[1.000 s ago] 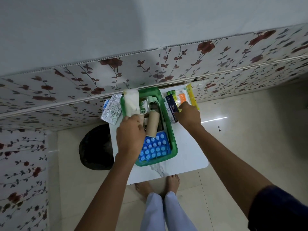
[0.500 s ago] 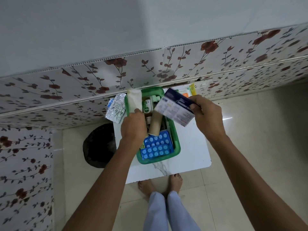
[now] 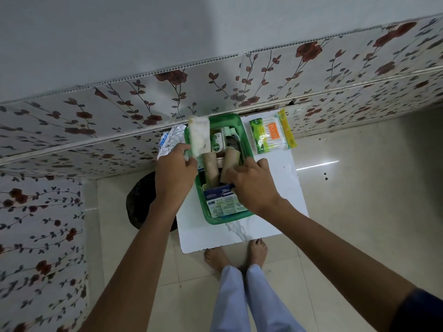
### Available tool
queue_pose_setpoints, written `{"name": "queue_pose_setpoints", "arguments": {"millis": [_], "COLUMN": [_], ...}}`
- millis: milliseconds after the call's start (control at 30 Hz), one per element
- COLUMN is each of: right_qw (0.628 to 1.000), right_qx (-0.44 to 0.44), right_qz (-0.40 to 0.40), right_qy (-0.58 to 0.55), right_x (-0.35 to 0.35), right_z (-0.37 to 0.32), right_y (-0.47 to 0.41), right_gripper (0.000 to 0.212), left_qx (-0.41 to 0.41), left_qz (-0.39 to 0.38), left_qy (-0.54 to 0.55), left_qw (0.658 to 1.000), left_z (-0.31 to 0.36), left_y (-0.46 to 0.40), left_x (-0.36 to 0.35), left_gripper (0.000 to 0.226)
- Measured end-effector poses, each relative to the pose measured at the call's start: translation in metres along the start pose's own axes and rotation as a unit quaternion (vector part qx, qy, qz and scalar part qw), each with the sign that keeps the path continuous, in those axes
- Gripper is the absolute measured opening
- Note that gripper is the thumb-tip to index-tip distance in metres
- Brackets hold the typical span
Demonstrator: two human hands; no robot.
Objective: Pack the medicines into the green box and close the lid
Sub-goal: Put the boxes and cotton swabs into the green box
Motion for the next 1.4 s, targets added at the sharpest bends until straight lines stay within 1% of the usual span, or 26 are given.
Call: {"name": "queue_pose_setpoints", "arguments": {"millis": [133,233,300,367,400,433,500,533,567,600,633,667,733,767,833,867,900,967,1000,1067,1133,1233,1333,1400], "right_qw": [0.999,0.999,0.997,0.988,0.979,0.964,0.929,0.910,0.890,0.871,0.859,0.857,0.862,0.861,0.853,0.843,0.832,0.820,0.814,0.804,0.791,0.775,0.782,0.790], "right_qx": [-0.014,0.025,0.044,0.025,-0.013,-0.067,-0.194,-0.263,-0.325,-0.369,-0.389,-0.393,-0.389,-0.389,-0.376,-0.370,-0.369,-0.378,-0.376,-0.358,-0.350,-0.334,-0.317,-0.304], "right_qz": [0.027,0.030,0.062,0.104,0.118,0.130,0.163,0.147,0.105,0.049,0.001,-0.029,-0.043,-0.040,-0.035,-0.037,-0.042,-0.058,-0.057,-0.047,-0.029,0.006,0.052,0.104], "right_qy": [0.033,0.021,-0.020,-0.110,-0.168,-0.222,-0.269,-0.283,-0.301,-0.321,-0.332,-0.331,-0.321,-0.324,-0.361,-0.390,-0.412,-0.426,-0.439,-0.473,-0.501,-0.537,-0.533,-0.522], "right_x": [-0.008,-0.006,0.003,0.021,0.029,0.034,0.031,0.023,0.010,-0.005,-0.018,-0.026,-0.034,-0.033,-0.034,-0.035,-0.039,-0.045,-0.046,-0.048,-0.047,-0.042,-0.025,-0.008], "right_z": [0.006,-0.001,0.002,0.021,0.037,0.058,0.104,0.127,0.144,0.154,0.157,0.157,0.154,0.152,0.152,0.152,0.153,0.155,0.156,0.156,0.154,0.148,0.143,0.141], "right_y": [-0.002,-0.001,0.000,-0.001,-0.005,-0.008,-0.016,-0.021,-0.027,-0.032,-0.038,-0.043,-0.051,-0.053,-0.059,-0.061,-0.061,-0.060,-0.059,-0.061,-0.061,-0.055,-0.041,-0.028], "right_gripper": [0.011,0.015,0.016,0.011,0.011,0.016,0.028,0.037,0.049,0.061,0.071,0.078,0.083,0.081,0.070,0.064,0.063,0.072,0.075,0.074,0.075,0.068,0.055,0.046], "left_qx": [-0.012,-0.016,-0.022,-0.027,-0.030,-0.037,-0.057,-0.061,-0.060,-0.055,-0.052,-0.050,-0.048,-0.047,-0.043,-0.043,-0.047,-0.066,-0.080,-0.107,-0.118,-0.153,-0.190,-0.179], "left_qz": [-0.006,0.003,-0.002,-0.006,-0.006,-0.008,-0.013,-0.015,-0.014,-0.012,-0.009,-0.008,-0.002,0.008,0.042,0.065,0.089,0.111,0.098,0.037,-0.022,-0.050,-0.099,-0.120], "left_qy": [0.000,-0.003,0.003,0.010,0.019,0.034,0.077,0.100,0.121,0.141,0.159,0.174,0.191,0.195,0.196,0.183,0.152,0.063,0.014,-0.082,-0.141,-0.150,-0.156,-0.175], "left_qw": [1.000,1.000,1.000,1.000,0.999,0.999,0.995,0.993,0.991,0.988,0.986,0.983,0.980,0.980,0.979,0.980,0.983,0.990,0.992,0.990,0.983,0.975,0.964,0.960], "left_z": [0.002,0.008,0.016,0.024,0.029,0.034,0.041,0.043,0.043,0.042,0.041,0.040,0.037,0.034,0.028,0.025,0.024,0.026,0.028,0.033,0.035,0.040,0.047,0.043], "left_y": [0.001,0.000,-0.002,-0.005,-0.006,-0.007,-0.008,-0.008,-0.008,-0.007,-0.006,-0.004,-0.001,0.000,0.003,0.005,0.006,0.001,-0.008,-0.029,-0.045,-0.052,-0.049,-0.052], "left_x": [-0.009,-0.013,-0.015,-0.015,-0.015,-0.015,-0.017,-0.019,-0.021,-0.022,-0.023,-0.025,-0.027,-0.027,-0.024,-0.021,-0.017,-0.008,-0.007,-0.010,-0.017,-0.021,-0.034,-0.045], "left_gripper": [0.030,0.030,0.030,0.029,0.028,0.026,0.023,0.022,0.022,0.022,0.022,0.022,0.021,0.020,0.021,0.022,0.023,0.030,0.036,0.051,0.063,0.070,0.069,0.062]}}
Point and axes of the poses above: each hand's wrist, its own y-axis away from the middle knuckle, its own x-axis out of the back of the hand, z = x × y, the point moved 7 cm from there along -y, towards the middle knuckle, and after that the axes turned 14 degrees about -z, right-handed, at the moved point
